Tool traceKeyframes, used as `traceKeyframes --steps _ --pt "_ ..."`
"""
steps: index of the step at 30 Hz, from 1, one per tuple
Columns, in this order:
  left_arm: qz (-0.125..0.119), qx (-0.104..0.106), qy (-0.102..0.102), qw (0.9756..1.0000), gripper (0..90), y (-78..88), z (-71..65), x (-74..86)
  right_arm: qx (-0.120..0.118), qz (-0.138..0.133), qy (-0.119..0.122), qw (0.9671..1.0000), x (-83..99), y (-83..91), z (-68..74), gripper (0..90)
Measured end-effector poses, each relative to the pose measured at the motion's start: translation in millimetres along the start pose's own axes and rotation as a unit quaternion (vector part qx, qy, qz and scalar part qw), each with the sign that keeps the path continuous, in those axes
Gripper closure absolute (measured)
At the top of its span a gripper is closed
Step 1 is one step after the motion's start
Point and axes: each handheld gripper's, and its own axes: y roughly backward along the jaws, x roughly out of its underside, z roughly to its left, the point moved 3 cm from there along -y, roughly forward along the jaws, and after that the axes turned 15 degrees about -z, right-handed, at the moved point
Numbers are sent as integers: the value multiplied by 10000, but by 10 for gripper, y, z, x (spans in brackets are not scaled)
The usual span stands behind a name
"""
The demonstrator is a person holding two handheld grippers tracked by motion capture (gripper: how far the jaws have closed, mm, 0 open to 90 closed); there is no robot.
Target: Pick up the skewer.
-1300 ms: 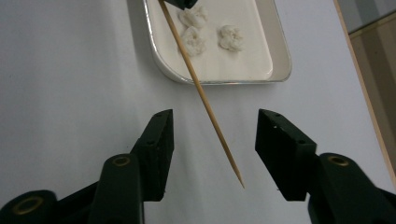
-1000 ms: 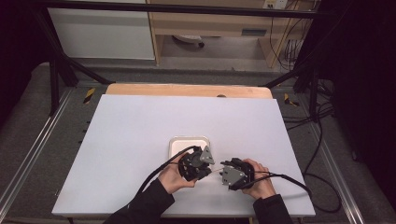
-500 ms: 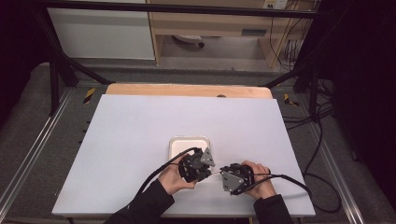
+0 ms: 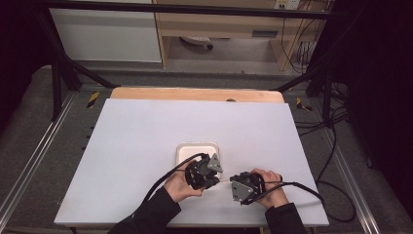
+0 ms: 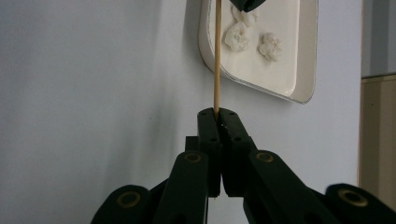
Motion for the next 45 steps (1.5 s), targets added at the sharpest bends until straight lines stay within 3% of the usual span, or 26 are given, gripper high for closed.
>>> traceKeyframes --steps 2,4,5,7,12,17,24,36,45 --pt "-8 -17 7 10000 876 7 8 -1 -8 17 9 10000 -7 6 -3 893" --pt "15 -25 11 10000 789 28 25 -3 -43 85 27 10000 -10 13 -9 893" --pt "59 -15 40 10000 789 36 31 0 -43 85 27 10000 -10 13 -9 893" --pt "187 -71 28 9998 694 56 52 11 -34 150 66 9999 -6 18 -25 893" --pt "537 -75 78 9985 647 79 97 51 -38 254 128 9996 -12 18 -46 893" --pt "738 44 110 9972 676 43 97 74 -75 329 214 9992 -45 7 -65 893" --pt "964 16 73 9953 782 -23 89 86 -134 460 363 9982 -68 -8 -73 893" --pt "1034 -14 -97 9946 874 -111 33 82 -202 564 561 9966 -99 -22 -76 893" --pt "1014 -121 -249 9945 886 -86 20 82 -130 441 450 9979 -105 -13 -91 882"
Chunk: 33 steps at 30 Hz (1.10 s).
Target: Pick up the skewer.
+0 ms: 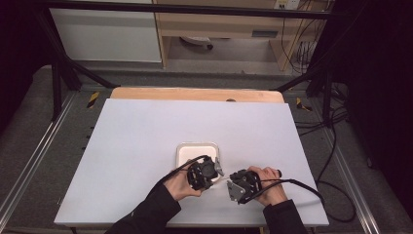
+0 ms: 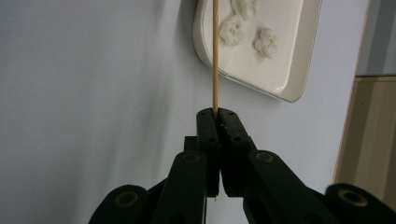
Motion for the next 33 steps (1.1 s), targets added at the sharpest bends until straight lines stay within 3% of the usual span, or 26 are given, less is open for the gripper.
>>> traceKeyframes --steps 5,8,12,16,17,18,22,26,29,32,33 --pt "-72 -72 72 9999 886 59 24 50 161 -118 -414 9989 23 29 -42 772" --pt "-87 -199 78 9997 886 119 65 115 369 -179 -904 9951 74 68 -71 662" --pt "-104 -259 64 9996 885 198 100 219 648 -371 -1673 9831 150 127 -85 538" --pt "-214 -311 157 9992 885 279 123 326 849 -427 -2500 9636 253 165 -93 440" --pt "-236 -342 180 9990 885 298 129 351 951 -455 -2925 9504 307 172 -87 385" --pt "-277 -371 197 9987 885 316 136 376 951 -455 -2925 9504 307 172 -87 385" --pt "-465 -463 310 9974 885 387 153 483 1110 -562 -3573 9257 403 170 -60 313" --pt "-738 -566 483 9945 885 456 167 595 1173 -558 -4089 9033 473 168 -31 261" --pt "-932 -640 622 9916 885 509 177 680 1209 -590 -4367 8895 502 174 -13 220" --pt "-1133 -679 773 9882 885 558 188 761 1200 -638 -4671 8737 512 174 0 157" --pt "-1179 -699 813 9872 885 574 191 788 1174 -652 -4745 8699 514 168 6 141"
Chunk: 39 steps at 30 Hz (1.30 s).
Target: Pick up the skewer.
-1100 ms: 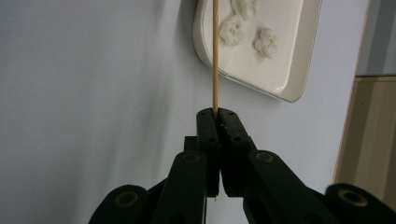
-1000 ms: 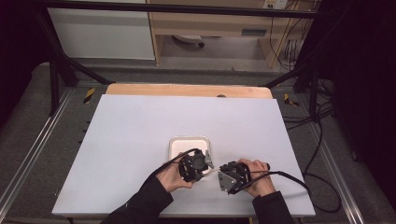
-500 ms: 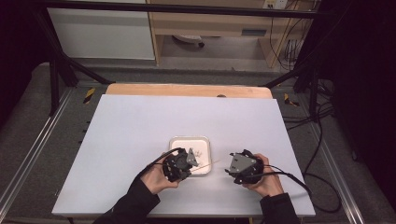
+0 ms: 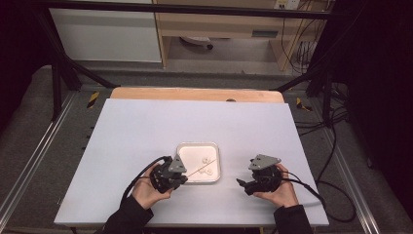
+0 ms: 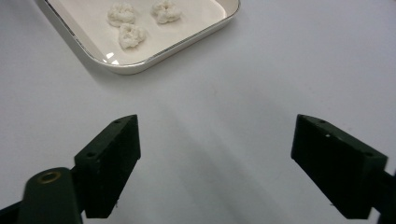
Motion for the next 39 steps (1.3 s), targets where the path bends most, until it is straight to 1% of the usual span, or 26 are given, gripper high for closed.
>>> traceKeyframes --steps 1,5,9,12,15,17,21,23,26,31,33,35,39 --pt "-70 -29 38 10000 885 18 9 23 -22 36 -70 10000 6 -3 5 126" --pt "-244 -125 179 9995 885 90 34 104 -2 149 -179 9997 20 -26 24 71" --pt "-453 -219 329 9982 885 151 57 181 38 197 -405 9990 14 -40 31 40" --pt "-577 -267 395 9972 885 187 64 222 81 146 -495 9986 2 -48 37 31" --pt "-663 -256 446 9965 885 211 64 253 69 67 -670 9977 -22 -62 42 27" --pt "-747 -291 525 9954 885 224 66 278 46 -6 -750 9972 -46 -79 44 22" --pt "-798 -323 632 9943 885 249 90 339 41 -83 -829 9965 -118 -122 62 17" --pt "-809 -347 646 9940 885 257 96 362 37 -136 -858 9962 -159 -150 78 16" --pt "-871 -350 663 9934 885 276 101 369 -4 -246 -978 9949 -221 -201 95 16" --pt "-970 -374 722 9920 885 295 109 378 -10 -381 -1020 9941 -332 -298 118 16" --pt "-985 -364 761 9916 885 293 110 383 -7 -425 -1016 9939 -371 -333 121 16" --pt "-984 -376 778 9914 885 293 112 388 -9 -480 -1070 9931 -402 -370 128 17" --pt "-1039 -395 809 9905 885 303 118 396 4 -503 -1110 9926 -443 -447 131 16"
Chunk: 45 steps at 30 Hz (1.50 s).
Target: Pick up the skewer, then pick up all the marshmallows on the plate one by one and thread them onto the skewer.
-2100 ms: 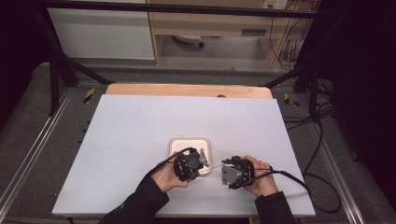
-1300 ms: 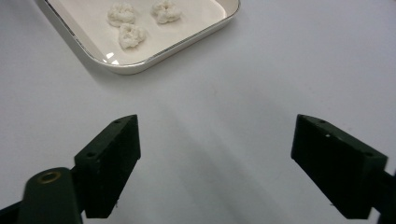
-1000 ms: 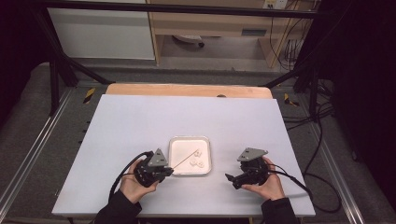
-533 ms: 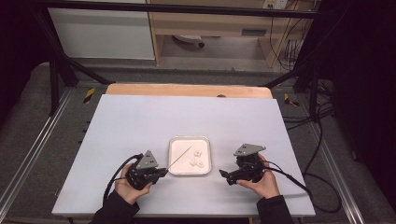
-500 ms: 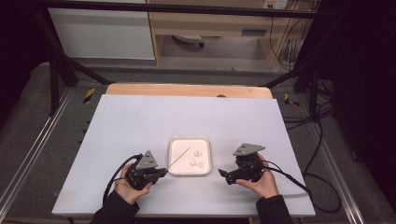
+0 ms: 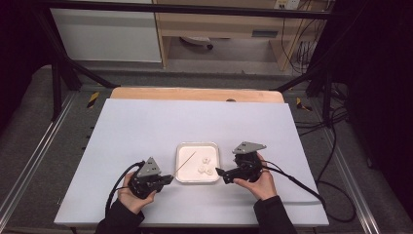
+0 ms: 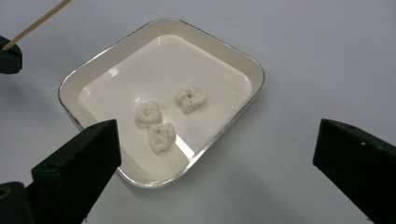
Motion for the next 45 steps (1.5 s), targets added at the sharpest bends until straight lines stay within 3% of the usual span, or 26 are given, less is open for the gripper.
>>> traceKeyframes --steps 10,20,26,35,45 --pt "-24 22 22 10000 885 -12 -3 10 82 -39 -27 10000 -135 -234 1 33" --pt "-72 2 113 9999 885 -12 12 10 -45 -15 40 10000 -209 -526 52 117" --pt "-86 17 135 9999 885 -18 6 13 -197 140 -55 9997 -145 -658 52 202" --pt "-69 31 145 9999 884 -33 -1 20 -333 516 22 9981 -14 -752 61 356" --pt "-87 6 163 9998 884 -38 -1 22 -340 450 76 9984 57 -807 90 552"
